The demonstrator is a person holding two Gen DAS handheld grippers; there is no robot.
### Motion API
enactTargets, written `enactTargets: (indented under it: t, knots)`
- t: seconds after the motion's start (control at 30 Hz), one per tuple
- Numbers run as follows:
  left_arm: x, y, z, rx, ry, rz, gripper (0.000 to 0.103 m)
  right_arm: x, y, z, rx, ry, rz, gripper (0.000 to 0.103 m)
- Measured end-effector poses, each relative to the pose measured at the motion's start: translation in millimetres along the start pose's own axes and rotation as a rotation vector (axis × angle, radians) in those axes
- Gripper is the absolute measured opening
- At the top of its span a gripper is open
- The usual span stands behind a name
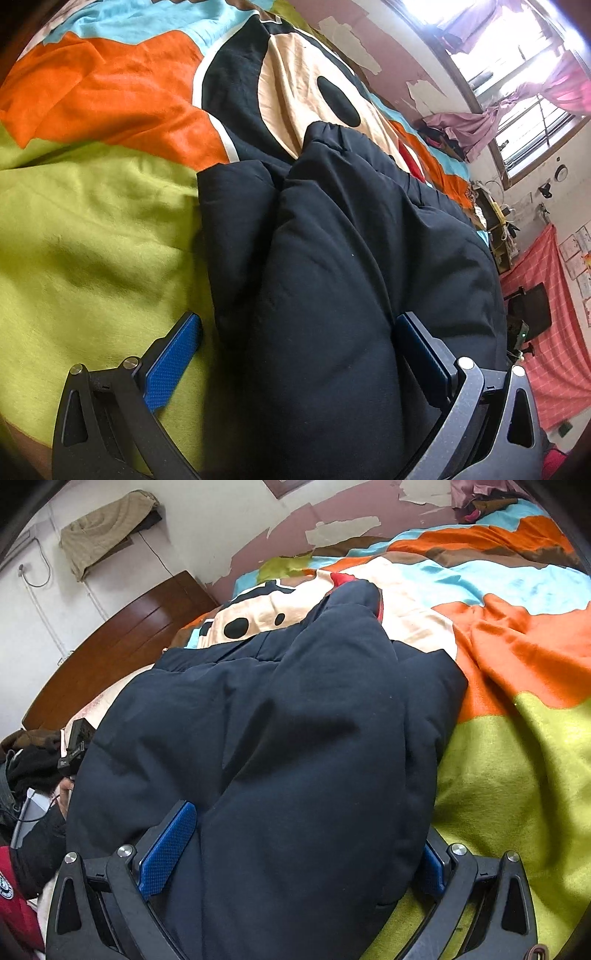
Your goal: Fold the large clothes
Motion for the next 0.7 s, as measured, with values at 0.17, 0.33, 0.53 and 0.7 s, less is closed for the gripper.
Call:
enactTargets:
  t: [0.17,0.33,0.53,0.7]
  knots:
    - [12.1,-14.6,2.1,0.123,0.092,0.02,0.102,-2.2,0.9,5.3,-0.043,0.088,0.045,0.103]
    - [10.0,-10.5,1.9,0.119,0.111,0.004,0.102,-6.2,3.3,13.5,-0.055,0.203,0.084,0.103]
    - [6.8,-9.1,6.9,0.114,0.15,-0.008,0.102,-3.3,4.4,13.8,-0.011,0.13,0.051,0.103]
    - [8.8,-5.7,1.3,0.084,0.135,0.0,0.102,0.6,5.5,11.8,0.008,0.115,0.044,0.103]
Point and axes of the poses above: each gripper's, at about its wrist camera, not at the fingertips, and z roughly the way its jaws point, y to its left, x to its underside, the point moved 8 cm from there along z, roughly the way its jaws point, and after that the axes turned 4 degrees about -z, right-handed, at the moved point
